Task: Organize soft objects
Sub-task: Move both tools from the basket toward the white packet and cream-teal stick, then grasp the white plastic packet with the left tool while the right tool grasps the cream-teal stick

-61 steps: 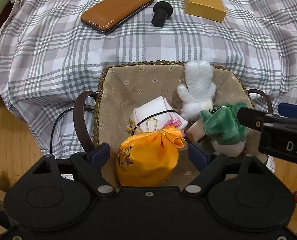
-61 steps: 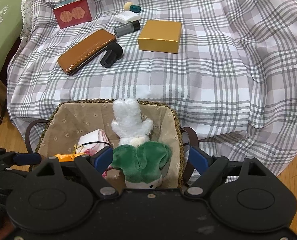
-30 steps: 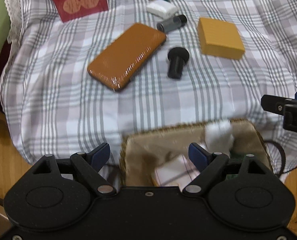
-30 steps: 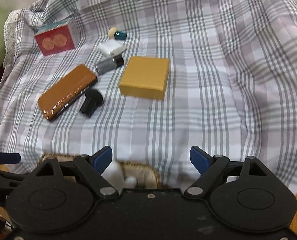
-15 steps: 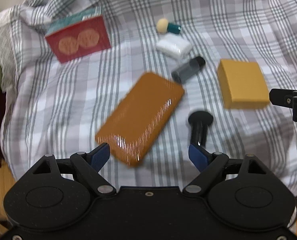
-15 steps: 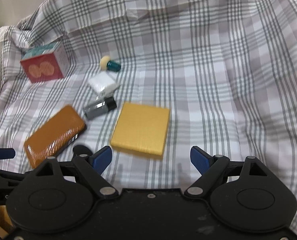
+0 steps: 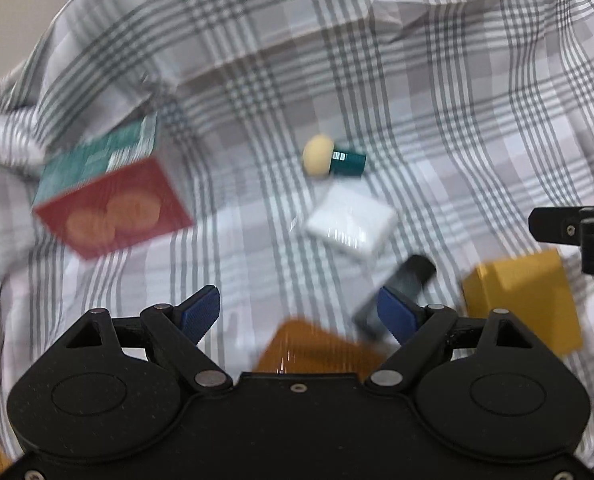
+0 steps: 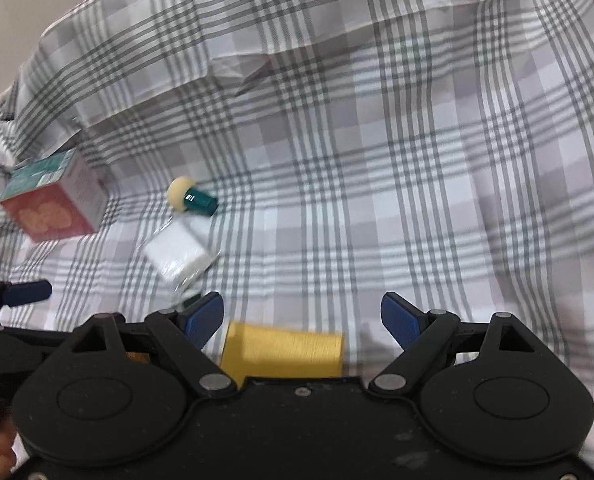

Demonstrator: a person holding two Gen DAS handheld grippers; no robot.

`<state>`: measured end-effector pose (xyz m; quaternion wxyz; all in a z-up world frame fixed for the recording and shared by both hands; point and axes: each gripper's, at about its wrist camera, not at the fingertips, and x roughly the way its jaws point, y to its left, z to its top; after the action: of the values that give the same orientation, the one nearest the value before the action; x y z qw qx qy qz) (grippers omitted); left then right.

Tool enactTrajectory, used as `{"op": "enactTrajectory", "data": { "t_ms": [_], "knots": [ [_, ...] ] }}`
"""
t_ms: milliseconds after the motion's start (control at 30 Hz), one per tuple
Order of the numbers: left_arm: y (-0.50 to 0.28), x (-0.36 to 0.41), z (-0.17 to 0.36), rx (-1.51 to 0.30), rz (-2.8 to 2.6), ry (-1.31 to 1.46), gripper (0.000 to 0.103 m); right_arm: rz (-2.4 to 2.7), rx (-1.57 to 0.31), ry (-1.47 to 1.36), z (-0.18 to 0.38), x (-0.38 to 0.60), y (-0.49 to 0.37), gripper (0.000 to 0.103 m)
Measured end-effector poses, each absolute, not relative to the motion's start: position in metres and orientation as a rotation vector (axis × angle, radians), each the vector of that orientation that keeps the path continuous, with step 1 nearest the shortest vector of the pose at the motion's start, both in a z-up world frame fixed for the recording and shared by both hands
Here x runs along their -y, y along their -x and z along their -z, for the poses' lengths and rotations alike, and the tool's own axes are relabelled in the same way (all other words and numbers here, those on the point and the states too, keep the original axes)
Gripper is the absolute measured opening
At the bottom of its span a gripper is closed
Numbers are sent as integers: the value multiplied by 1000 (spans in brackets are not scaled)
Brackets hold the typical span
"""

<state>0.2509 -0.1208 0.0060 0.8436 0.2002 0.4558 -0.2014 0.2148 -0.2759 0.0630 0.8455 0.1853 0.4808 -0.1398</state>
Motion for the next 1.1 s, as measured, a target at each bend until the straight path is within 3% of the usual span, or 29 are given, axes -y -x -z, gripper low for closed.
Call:
{"op": "enactTrajectory", "data": {
  "t_ms": [433,733,800,867,1100],
  "knots": [
    [-279,162,23,-872,548,-524,84,338,-994,-424,-48,290,-259,86],
    [-294,177,45,-946,582,-559,85,343,-1012,-416,-33,291,-276,86],
    [-300,179,50,-970,585,-541,81,340,-1019,-416,-30,290,-278,86],
    [-307,179,53,-1002,584,-507,69,340,-1022,-417,-27,289,-281,86],
    [-311,160,48,-1013,517,-423,67,360,-1024,-425,-26,288,-288,86]
  ]
}}
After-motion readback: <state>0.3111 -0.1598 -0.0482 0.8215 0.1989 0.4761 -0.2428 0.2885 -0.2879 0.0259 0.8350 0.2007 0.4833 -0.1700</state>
